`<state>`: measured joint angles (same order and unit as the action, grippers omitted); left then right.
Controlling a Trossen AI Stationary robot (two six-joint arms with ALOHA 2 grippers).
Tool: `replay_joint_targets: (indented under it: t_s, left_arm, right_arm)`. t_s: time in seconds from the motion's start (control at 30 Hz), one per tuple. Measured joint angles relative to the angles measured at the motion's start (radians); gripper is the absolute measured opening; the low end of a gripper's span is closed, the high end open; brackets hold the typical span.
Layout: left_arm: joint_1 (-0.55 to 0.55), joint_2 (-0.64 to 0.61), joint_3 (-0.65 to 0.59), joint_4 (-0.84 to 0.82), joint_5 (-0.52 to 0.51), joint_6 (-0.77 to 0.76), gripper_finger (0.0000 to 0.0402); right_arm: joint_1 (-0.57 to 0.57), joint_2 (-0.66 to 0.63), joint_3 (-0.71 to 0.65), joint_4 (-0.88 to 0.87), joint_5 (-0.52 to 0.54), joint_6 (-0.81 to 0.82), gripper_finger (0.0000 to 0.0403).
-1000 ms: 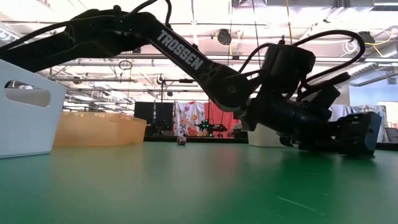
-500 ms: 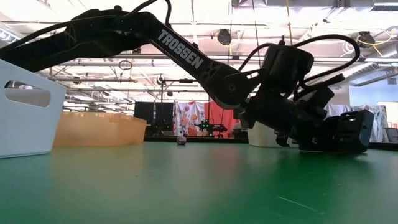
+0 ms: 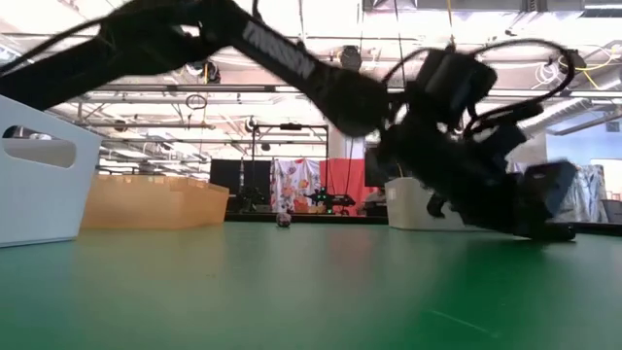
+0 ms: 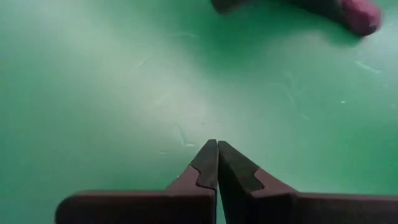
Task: Sort produce into baskets
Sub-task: Put the eggplant into the bottom white bin
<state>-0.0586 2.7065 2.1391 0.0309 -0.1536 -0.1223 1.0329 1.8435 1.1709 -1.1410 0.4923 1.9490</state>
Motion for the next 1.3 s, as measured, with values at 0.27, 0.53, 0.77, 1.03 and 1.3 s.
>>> replay_joint_targets:
  t_s: [0.27, 0.53, 0.77, 1.03, 1.3]
  left_arm:
    - [-0.003, -0.235, 0.000, -0.369, 0.180, 0.128, 0.0046]
    - [-0.032, -0.488, 0.001, -0.868, 0.293, 0.130, 0.0045]
    - [-0.115, -0.613, 0.001, -1.352, 0.282, 0.130, 0.0045]
    - [-0.245, -0.766, -0.097, -1.586, 0.187, -0.017, 0.0045]
    - [-0.422, -1.002, -0.320, -1.600, 0.057, -0.199, 0.0045]
  right_arm:
    - [0.017, 0.000, 0.000, 0.023, 0.004, -0.007, 0.0000]
    - [0.016, 0.000, 0.000, 0.042, 0.034, -0.030, 0.0000]
    - [0.013, 0.000, 0.000, 0.048, 0.156, -0.072, 0.0000]
    - [-0.008, 0.000, 0.000, 0.110, 0.238, -0.150, 0.0000]
    - [-0.036, 0.000, 0.000, 0.179, 0.240, -0.251, 0.0000]
